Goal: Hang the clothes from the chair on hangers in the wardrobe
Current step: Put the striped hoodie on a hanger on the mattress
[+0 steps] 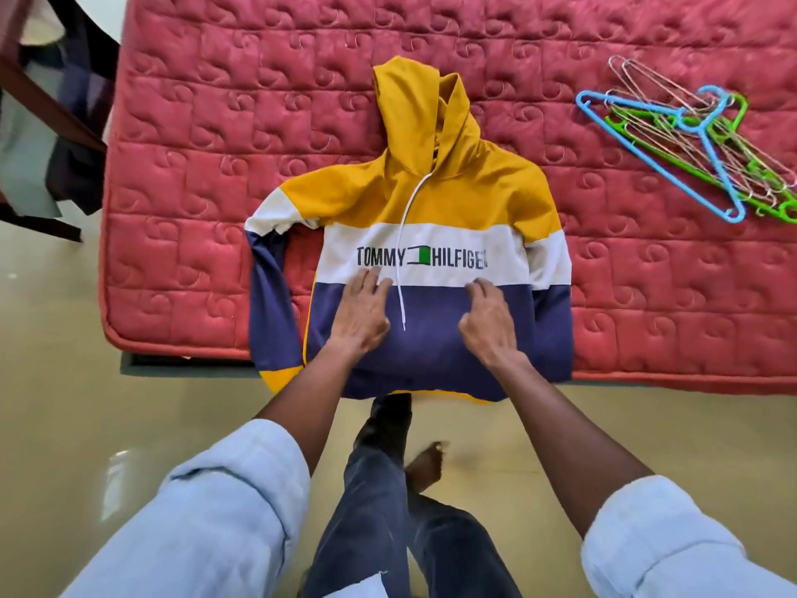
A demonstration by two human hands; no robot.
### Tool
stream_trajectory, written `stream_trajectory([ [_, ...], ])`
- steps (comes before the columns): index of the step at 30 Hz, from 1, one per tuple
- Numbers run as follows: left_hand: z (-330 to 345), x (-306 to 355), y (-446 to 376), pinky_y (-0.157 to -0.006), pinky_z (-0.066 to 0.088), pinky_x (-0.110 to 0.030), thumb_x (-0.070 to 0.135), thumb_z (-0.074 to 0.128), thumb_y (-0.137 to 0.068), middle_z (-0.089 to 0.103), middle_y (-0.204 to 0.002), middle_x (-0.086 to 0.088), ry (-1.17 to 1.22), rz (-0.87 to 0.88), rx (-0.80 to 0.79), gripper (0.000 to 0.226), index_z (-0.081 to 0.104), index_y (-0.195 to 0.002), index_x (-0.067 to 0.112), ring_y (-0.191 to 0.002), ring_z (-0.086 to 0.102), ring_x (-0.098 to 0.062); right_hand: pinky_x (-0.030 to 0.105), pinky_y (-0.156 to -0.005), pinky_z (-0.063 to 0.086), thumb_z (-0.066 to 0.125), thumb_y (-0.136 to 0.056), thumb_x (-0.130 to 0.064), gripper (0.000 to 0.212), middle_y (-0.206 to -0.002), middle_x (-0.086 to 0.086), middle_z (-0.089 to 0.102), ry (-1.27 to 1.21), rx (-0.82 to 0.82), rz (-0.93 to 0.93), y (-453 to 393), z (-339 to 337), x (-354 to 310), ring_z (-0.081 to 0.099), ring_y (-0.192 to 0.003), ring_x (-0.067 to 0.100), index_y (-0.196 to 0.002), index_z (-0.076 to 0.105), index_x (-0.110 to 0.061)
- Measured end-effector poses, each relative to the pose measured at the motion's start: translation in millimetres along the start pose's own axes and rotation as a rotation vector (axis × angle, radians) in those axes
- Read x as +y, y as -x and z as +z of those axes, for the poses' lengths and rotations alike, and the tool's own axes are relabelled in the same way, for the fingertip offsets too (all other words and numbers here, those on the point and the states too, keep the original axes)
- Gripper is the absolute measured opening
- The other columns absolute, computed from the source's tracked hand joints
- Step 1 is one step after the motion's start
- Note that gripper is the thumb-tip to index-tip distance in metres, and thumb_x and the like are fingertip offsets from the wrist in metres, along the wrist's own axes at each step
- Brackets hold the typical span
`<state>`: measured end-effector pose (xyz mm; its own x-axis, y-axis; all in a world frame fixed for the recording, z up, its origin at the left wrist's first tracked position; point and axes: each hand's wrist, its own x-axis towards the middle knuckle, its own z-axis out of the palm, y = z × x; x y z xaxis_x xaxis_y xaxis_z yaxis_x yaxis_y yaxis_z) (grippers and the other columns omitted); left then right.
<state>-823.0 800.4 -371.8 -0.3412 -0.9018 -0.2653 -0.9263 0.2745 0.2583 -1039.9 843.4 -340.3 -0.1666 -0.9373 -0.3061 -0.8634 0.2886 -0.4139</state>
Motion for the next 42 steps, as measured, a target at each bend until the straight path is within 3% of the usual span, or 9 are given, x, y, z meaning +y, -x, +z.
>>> stream_trajectory([
  [4,0,-9,-53,-0.119,0.021,-0.046,0.022,0.046,-0.097,0.024,-0.159,-0.015,-0.01,-0.018,-0.102,0.053,0.035,-0.148,0.011,-0.147,0.019,-0.034,0.04,-0.111,0.033,0.048,-0.083,-0.001,0.062,-0.153,0.01,0.034,0.087,-0.215,-0.031,-42,1,1,0.031,-0.139,0.029,-0.144,0.042,-0.007],
  [11,-42,-1,-126,-0.069,0.045,-0.042,0.016,0.04,-0.098,0.067,-0.102,-0.018,-0.023,-0.196,0.042,0.021,0.056,-0.108,0.008,-0.09,0.064,-0.04,0.034,-0.061,0.037,0.048,-0.082,-0.011,0.014,-0.085,0.016,0.063,0.105,-0.157,0.237,-126,-22,-23,0.06,-0.083,0.038,-0.076,0.06,-0.006],
  [19,-103,-17,-304,-0.09,0.043,-0.041,0.037,0.057,-0.095,0.062,-0.12,-0.015,0.767,-0.518,0.26,0.039,0.051,-0.123,0.011,-0.111,0.057,-0.035,0.043,-0.087,0.041,0.054,-0.094,-0.033,0.038,-0.113,0.021,0.063,-0.313,0.238,0.239,-310,-61,-51,0.056,-0.108,0.038,-0.113,0.059,-0.001],
  [24,-109,-30,-369,-0.109,0.039,-0.036,0.036,0.069,-0.088,0.044,-0.15,-0.008,0.952,-0.516,0.078,0.076,0.029,-0.151,0.017,-0.132,0.046,-0.027,0.039,-0.087,0.044,0.057,-0.087,-0.056,0.048,-0.112,0.011,0.065,-0.398,-0.031,0.405,-386,-64,-55,0.059,-0.105,0.029,-0.107,0.061,-0.013],
  [27,-119,-32,-384,-0.085,0.049,-0.02,0.007,0.069,-0.079,0.056,-0.132,0.0,1.102,-0.469,0.052,0.066,0.049,-0.141,0.016,-0.101,0.058,-0.013,0.031,-0.062,0.037,0.07,-0.077,-0.031,0.017,-0.079,0.004,0.059,-0.524,-0.132,0.374,-403,-70,-58,0.054,-0.075,0.018,-0.079,0.063,-0.016],
  [31,-137,-26,-395,-0.048,0.044,-0.013,-0.01,0.044,-0.074,0.073,-0.082,0.005,1.238,-0.386,0.157,0.042,0.072,-0.103,0.002,-0.05,0.055,0.001,0.032,-0.075,0.042,0.048,-0.072,-0.005,0.034,-0.093,0.005,0.066,-0.602,0.429,0.236,-404,-86,-65,0.06,-0.087,0.021,-0.1,0.065,-0.011],
  [36,-123,-19,-387,-0.108,0.04,-0.035,0.002,0.052,-0.079,0.054,-0.141,-0.013,0.909,-0.709,0.384,0.046,0.068,-0.12,0.012,-0.123,0.056,-0.029,0.034,-0.111,0.022,0.062,-0.073,-0.029,0.087,-0.144,0.021,0.033,-0.506,0.352,0.405,-388,-85,-54,0.033,-0.133,0.036,-0.148,0.027,-0.003],
  [39,-100,6,-342,-0.096,0.044,-0.042,0.003,0.053,-0.075,0.062,-0.113,-0.016,0.423,-0.418,0.572,0.035,0.074,-0.102,0.01,-0.109,0.057,-0.035,0.042,-0.113,0.022,0.066,-0.073,-0.034,0.08,-0.14,0.026,0.036,-0.176,0.301,0.009,-349,-68,-34,0.033,-0.131,0.039,-0.141,0.039,-0.003],
  [42,-72,32,-306,-0.091,0.041,-0.045,0.016,0.045,-0.077,0.062,-0.115,-0.016,0.22,-0.24,0.221,0.044,0.066,-0.114,0.009,-0.109,0.057,-0.037,0.045,-0.093,0.04,0.061,-0.078,-0.026,0.039,-0.115,0.021,0.058,-0.03,0.089,-0.22,-316,-49,-6,0.053,-0.11,0.04,-0.11,0.061,-0.003],
])
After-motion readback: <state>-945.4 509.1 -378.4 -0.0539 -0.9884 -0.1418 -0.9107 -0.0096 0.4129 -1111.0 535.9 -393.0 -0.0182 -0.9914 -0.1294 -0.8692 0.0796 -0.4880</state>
